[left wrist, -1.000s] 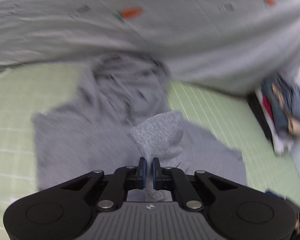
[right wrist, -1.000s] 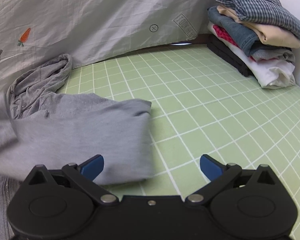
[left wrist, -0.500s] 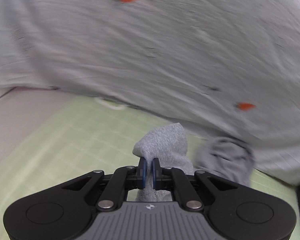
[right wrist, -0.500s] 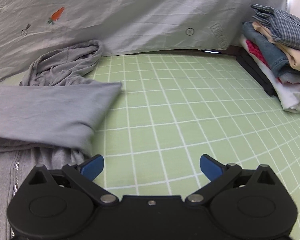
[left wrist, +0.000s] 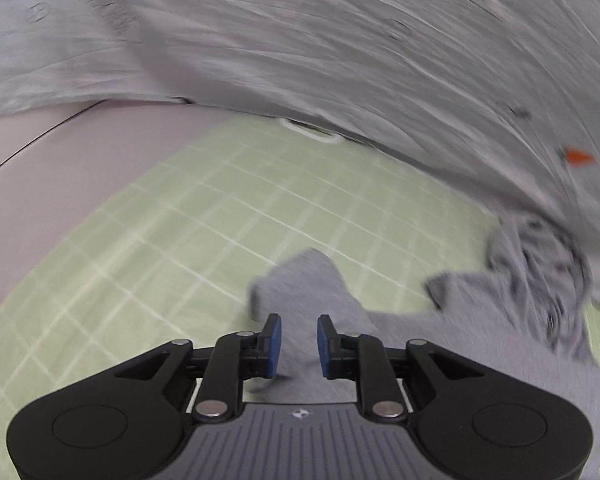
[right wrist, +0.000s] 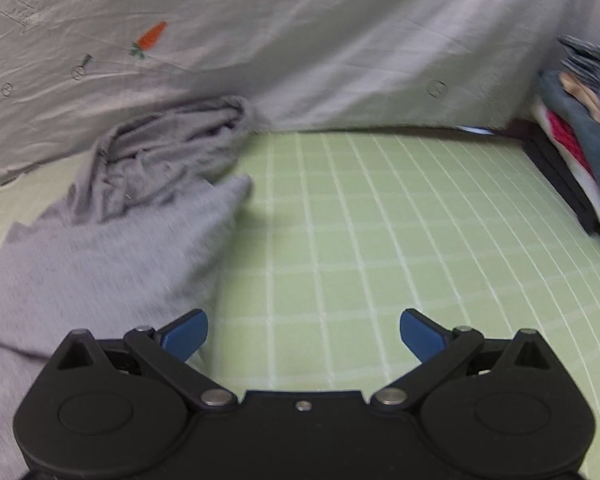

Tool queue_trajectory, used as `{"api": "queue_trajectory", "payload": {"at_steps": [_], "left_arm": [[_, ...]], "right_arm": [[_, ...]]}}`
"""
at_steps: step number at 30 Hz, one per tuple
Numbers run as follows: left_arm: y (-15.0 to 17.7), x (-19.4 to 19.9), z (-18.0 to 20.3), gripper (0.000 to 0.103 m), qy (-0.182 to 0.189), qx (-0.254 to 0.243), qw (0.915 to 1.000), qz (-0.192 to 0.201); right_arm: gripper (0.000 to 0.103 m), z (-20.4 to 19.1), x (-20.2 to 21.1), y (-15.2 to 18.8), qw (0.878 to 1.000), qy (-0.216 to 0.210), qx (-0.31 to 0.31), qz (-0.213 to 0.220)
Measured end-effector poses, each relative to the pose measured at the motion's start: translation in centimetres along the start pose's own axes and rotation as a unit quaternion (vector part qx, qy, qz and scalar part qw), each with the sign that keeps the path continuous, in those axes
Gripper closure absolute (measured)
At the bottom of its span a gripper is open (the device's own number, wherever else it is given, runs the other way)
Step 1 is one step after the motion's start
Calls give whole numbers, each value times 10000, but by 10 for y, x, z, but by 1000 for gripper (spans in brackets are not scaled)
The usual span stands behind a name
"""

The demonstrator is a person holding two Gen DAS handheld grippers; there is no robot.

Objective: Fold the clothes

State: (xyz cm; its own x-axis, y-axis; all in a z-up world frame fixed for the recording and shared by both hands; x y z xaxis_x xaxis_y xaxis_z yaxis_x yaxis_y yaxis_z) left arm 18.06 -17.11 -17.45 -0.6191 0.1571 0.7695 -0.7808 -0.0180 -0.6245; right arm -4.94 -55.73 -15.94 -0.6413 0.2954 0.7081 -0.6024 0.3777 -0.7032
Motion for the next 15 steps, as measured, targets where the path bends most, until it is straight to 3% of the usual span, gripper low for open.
{"api": "queue_trajectory", "payload": {"at_steps": [3,8,11,15], "left_arm": [[4,-6,13,70,72,-300,9995,-33],[8,-19,25,62,97,-559,9983,-91],[10,-28,34,53,128,-891,9959,-108],[13,-40,49,50,-176,-1553,9877,-96]], "right_arm": [[0,-13,-16,-7,9997,-209,7,-82],[0,-22,-50,5,9973,-185,108,-697],[0,-22,-49,7,9973,-174,115,-703],[0,-23,-49,7,9973,-118,133,-716]]}}
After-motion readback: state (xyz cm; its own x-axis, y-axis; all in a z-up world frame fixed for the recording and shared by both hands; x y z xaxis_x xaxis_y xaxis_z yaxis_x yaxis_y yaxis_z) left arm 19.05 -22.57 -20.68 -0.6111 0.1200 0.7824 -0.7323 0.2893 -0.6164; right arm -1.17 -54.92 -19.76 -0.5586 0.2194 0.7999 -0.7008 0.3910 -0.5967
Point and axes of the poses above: each gripper's, at about its wrist camera, not at the fingertips, and x roughly against the way its jaws point, z to its right, y to its underside, the point moved 3 cm from there along -x, roughly the way its jaws point, and after that the axes turned 5 degrees about -y, right-handed, at the moved point
